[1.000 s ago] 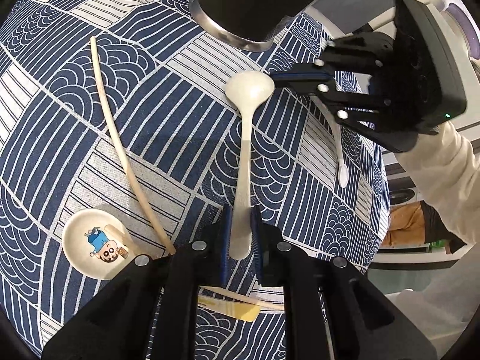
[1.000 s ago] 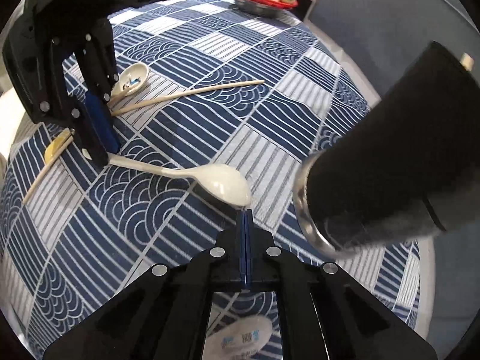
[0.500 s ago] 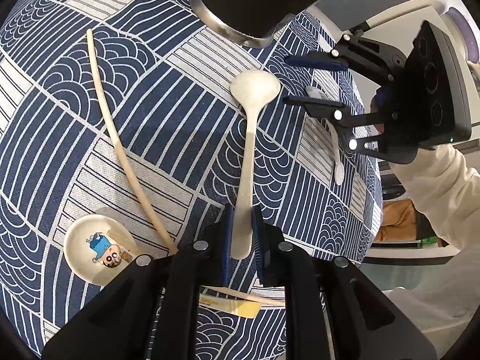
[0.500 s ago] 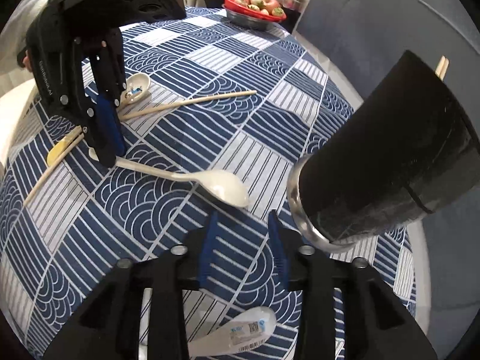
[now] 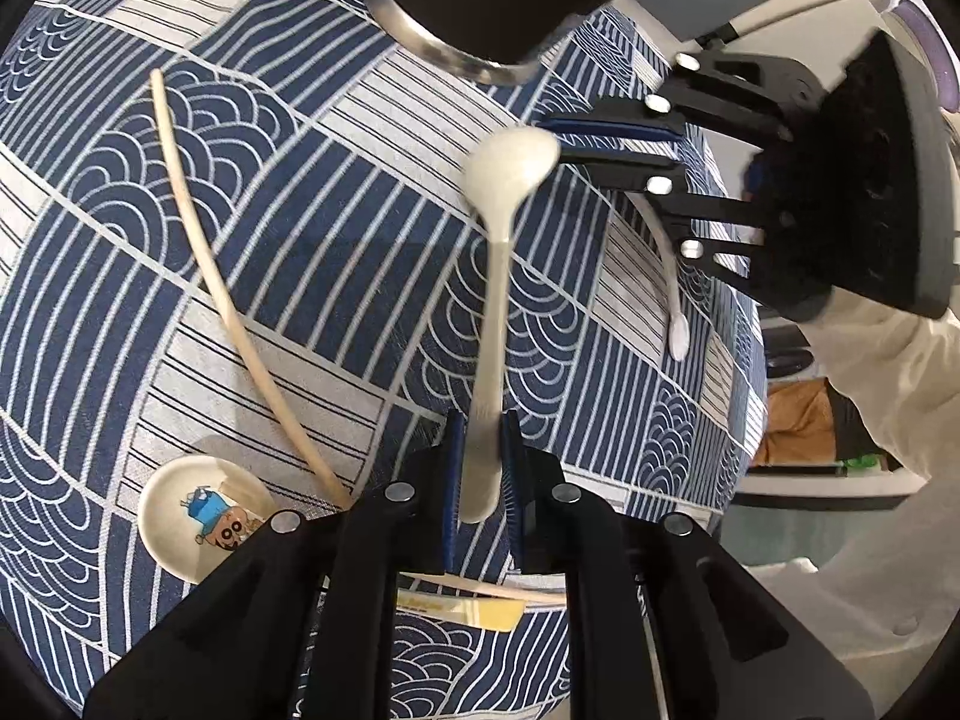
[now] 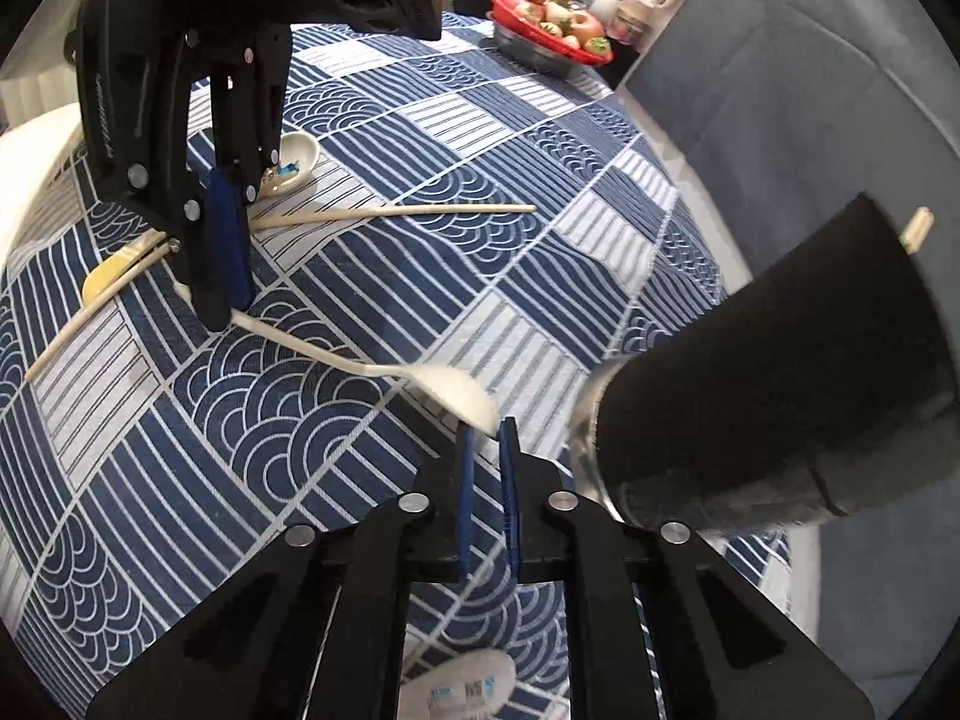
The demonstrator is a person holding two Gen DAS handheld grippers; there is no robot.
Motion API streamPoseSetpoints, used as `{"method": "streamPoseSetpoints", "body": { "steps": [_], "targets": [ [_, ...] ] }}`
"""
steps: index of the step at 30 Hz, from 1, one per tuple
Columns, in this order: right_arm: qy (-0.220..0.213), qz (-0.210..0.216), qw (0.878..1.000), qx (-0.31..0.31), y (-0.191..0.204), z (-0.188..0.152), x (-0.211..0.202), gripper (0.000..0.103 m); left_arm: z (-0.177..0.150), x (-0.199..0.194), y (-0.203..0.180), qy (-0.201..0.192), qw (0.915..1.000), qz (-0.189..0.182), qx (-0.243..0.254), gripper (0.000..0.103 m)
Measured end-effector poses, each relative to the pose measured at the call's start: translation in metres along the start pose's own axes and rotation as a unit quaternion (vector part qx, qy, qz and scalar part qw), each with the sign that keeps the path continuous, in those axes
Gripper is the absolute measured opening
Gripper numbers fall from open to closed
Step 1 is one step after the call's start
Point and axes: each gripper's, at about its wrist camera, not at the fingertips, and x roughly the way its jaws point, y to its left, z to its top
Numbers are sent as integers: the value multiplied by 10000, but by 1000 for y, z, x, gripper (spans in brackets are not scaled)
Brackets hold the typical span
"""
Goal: Organize utensils
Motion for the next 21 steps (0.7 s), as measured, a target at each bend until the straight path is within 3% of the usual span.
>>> {"method": "streamPoseSetpoints", "body": {
  "steps": [2,6,12,16,21],
  "targets": [
    [2,-96,9999,87,-1,0,-7,0,0,2,-5,-18,10000,69,41,8],
    [-67,-175,9996,203,0,3,-19,0,3,1,-17,-96,9998,113,158,6],
    [-4,-120,9966,815,-16,-2,-18,3,5,12,-29,134,9976,541,406,6],
    [-95,341,9913,1269,-32,-12,-12,40,4,14,-29,191,9975,538,407,6],
    [-85,814,9877,1335,-33,-11,10,39,3,16,-28,254,9971,542,467,6]
  ]
}}
